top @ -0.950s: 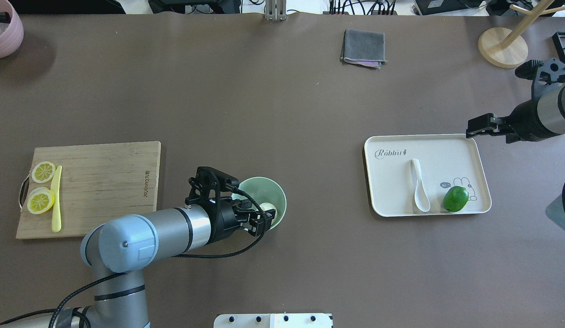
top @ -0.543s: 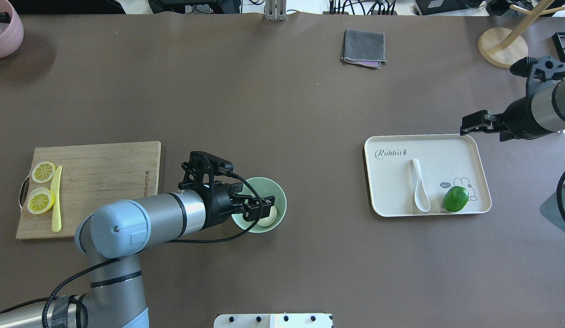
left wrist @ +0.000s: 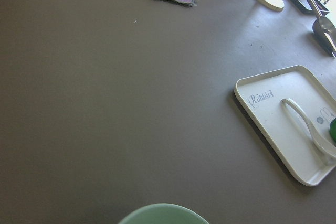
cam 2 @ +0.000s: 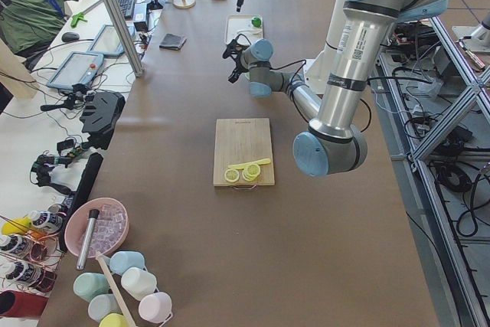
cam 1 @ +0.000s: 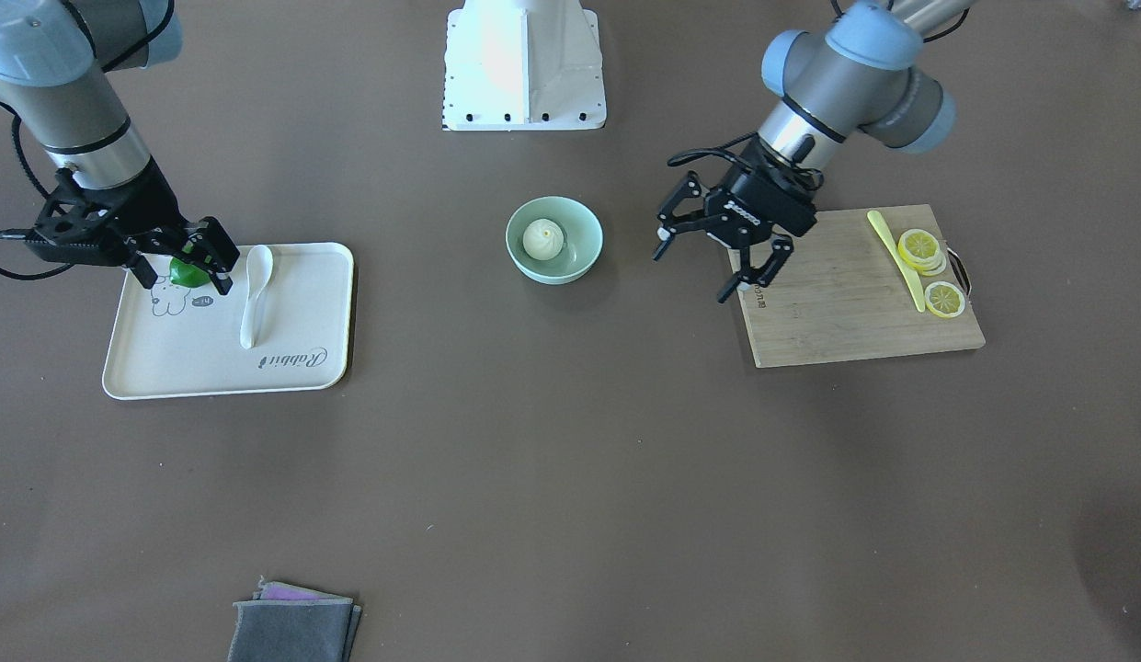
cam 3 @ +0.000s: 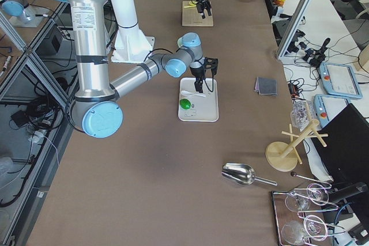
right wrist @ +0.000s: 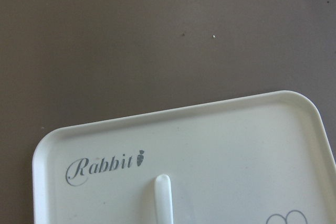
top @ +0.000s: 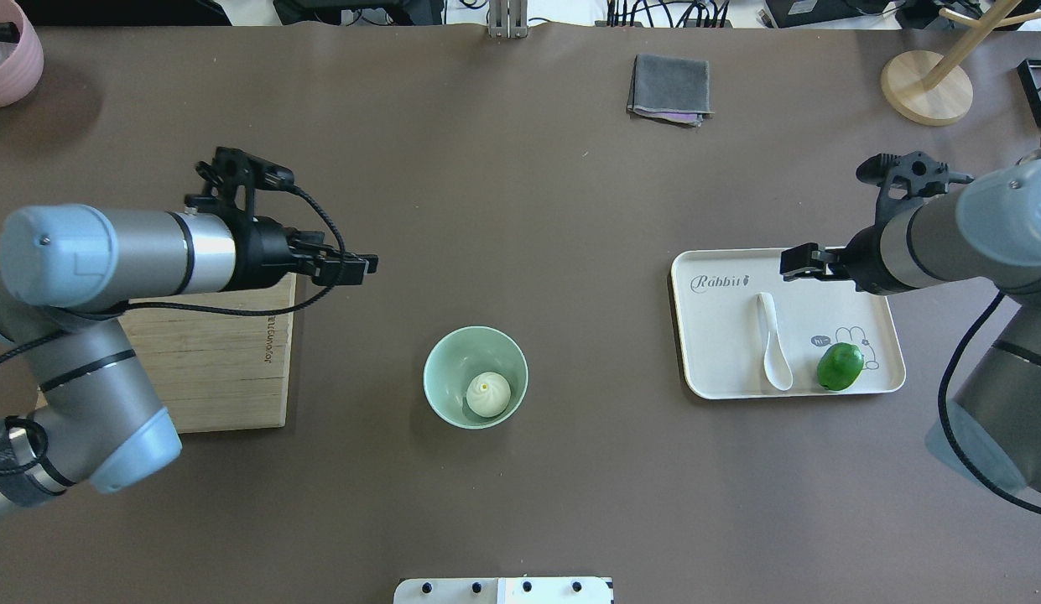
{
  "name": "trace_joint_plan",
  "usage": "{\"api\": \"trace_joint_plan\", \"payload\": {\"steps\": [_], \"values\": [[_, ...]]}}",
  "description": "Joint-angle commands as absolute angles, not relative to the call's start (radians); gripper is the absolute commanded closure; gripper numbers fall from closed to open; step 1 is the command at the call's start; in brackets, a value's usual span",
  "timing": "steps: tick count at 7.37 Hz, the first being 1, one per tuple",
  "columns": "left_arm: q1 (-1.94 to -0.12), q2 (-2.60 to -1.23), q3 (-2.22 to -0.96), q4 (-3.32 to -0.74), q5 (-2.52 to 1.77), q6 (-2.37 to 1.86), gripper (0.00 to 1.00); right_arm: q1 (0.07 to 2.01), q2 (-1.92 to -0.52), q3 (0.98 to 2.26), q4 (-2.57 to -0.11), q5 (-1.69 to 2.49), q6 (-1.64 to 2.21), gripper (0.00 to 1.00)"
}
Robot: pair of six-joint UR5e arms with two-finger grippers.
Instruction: Put spoon and bun in bowl
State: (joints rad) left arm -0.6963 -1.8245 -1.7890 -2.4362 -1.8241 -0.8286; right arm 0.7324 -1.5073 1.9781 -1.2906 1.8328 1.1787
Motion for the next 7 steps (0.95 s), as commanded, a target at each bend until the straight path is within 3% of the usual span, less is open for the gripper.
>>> {"api": "trace_joint_plan", "payload": {"steps": [1,3,7], "values": [[-0.797,-1.729,-1.787,-2.451,-1.873,-0.723,0.03,0.644,-1.502,1.944,-1.282,1.749,1.193,0.11],[-0.799,-1.698,-1.787,-2.489,-1.871,-0.719,0.03,0.632,-1.468,1.885,-1.279,1.749,1.213,0.40],[-0.798,-1.692,-1.787,-2.493,-1.871,-0.719,0.03,0.600,-1.460,1.861,-1.266,1.730,1.244,0.41]]}}
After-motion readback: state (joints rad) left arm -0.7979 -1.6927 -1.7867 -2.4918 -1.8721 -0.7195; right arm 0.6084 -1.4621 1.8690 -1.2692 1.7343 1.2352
